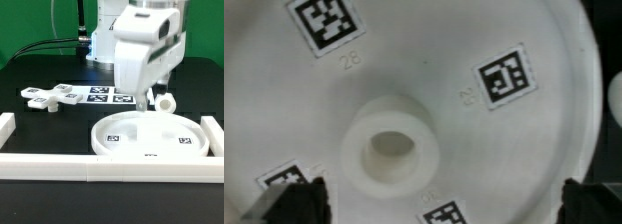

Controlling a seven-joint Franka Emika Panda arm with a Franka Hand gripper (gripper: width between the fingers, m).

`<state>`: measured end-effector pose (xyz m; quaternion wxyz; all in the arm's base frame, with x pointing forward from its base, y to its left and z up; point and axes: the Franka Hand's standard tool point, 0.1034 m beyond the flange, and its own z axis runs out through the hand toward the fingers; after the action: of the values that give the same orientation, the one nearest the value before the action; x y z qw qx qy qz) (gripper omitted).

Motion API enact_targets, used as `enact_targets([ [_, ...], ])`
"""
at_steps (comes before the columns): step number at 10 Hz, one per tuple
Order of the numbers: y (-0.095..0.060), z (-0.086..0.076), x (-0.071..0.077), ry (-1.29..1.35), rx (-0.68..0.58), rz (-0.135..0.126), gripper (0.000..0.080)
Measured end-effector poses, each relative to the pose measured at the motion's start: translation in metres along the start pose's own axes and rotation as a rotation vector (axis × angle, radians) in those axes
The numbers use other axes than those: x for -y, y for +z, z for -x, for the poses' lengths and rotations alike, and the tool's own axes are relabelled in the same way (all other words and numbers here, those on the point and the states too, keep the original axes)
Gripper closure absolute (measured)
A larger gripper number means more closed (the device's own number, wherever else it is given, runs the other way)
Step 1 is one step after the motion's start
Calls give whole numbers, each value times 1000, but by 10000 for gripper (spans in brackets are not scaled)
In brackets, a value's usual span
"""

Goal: Assemble round table

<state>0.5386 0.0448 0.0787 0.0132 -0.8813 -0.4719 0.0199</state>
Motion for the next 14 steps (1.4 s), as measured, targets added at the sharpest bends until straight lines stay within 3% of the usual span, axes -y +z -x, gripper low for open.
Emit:
enact_targets([
  [2, -4, 2, 14, 55, -1, 6, 150],
  [6, -2, 3, 12, 72, 0, 3, 150],
  [9, -1, 8, 23, 477, -22, 6, 150],
  [12, 10, 6, 42, 834, -21, -15, 150],
  [14, 13, 3, 45, 946, -30, -30, 150],
])
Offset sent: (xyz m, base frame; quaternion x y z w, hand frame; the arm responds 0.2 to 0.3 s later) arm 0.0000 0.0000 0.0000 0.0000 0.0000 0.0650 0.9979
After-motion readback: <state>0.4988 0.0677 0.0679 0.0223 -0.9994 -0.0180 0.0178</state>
